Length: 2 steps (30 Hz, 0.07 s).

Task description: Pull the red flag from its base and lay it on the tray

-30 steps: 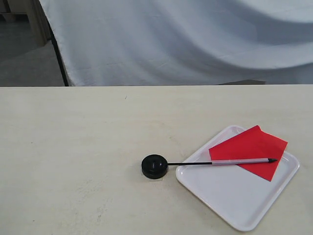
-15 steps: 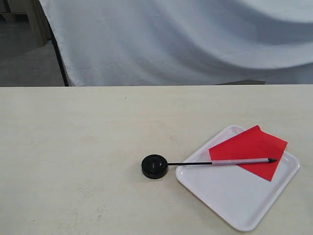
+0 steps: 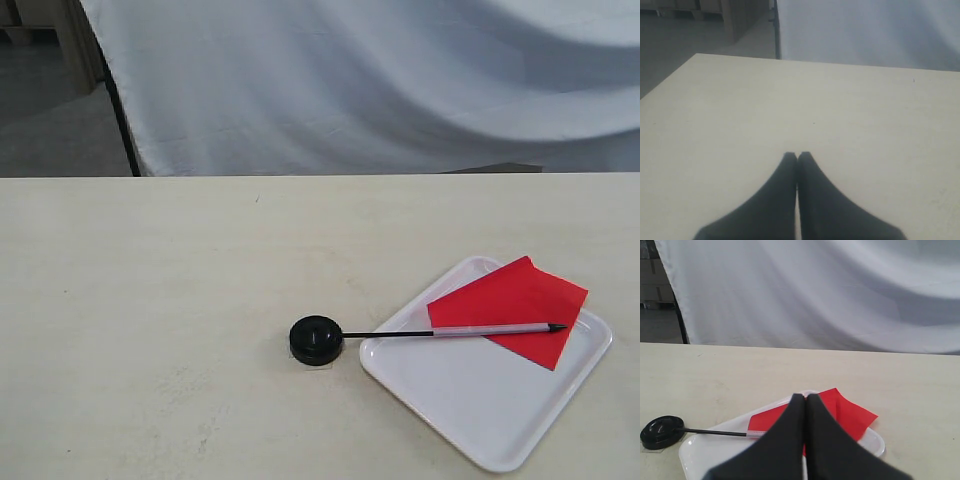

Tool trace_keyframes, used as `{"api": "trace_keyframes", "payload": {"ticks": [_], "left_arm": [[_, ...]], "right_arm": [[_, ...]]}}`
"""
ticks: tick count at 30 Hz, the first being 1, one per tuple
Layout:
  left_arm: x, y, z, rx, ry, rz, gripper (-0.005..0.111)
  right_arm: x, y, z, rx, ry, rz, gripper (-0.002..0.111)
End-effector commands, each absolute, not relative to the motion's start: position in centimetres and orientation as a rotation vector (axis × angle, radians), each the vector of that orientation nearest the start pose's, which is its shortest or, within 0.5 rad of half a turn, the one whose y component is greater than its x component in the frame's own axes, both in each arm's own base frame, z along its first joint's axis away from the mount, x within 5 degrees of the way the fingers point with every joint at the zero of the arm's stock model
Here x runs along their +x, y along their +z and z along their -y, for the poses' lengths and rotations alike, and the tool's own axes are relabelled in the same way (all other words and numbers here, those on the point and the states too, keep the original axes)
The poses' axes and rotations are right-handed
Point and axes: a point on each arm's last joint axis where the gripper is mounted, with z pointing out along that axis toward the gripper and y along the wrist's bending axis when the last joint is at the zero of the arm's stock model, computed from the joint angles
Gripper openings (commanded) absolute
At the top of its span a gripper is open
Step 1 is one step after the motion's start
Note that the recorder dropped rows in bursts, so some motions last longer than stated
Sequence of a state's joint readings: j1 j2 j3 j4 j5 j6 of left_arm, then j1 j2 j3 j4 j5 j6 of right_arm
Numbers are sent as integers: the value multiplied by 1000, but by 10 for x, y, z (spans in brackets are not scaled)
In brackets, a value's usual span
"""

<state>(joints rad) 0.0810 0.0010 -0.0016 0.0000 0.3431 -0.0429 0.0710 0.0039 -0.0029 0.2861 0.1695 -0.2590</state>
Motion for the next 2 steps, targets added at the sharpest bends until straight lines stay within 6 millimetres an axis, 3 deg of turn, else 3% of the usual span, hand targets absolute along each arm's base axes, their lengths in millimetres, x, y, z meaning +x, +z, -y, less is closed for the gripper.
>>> {"api": "trace_keyframes", "payload": {"ticks": [1, 2], "left_arm": [[53, 182, -4, -114, 29, -1822, 0], [53, 182, -4, -114, 29, -1822, 0]], "right_arm": [[56, 198, -9, -75, 118, -1646, -1], [56, 198, -9, -75, 118, -1646, -1]]}}
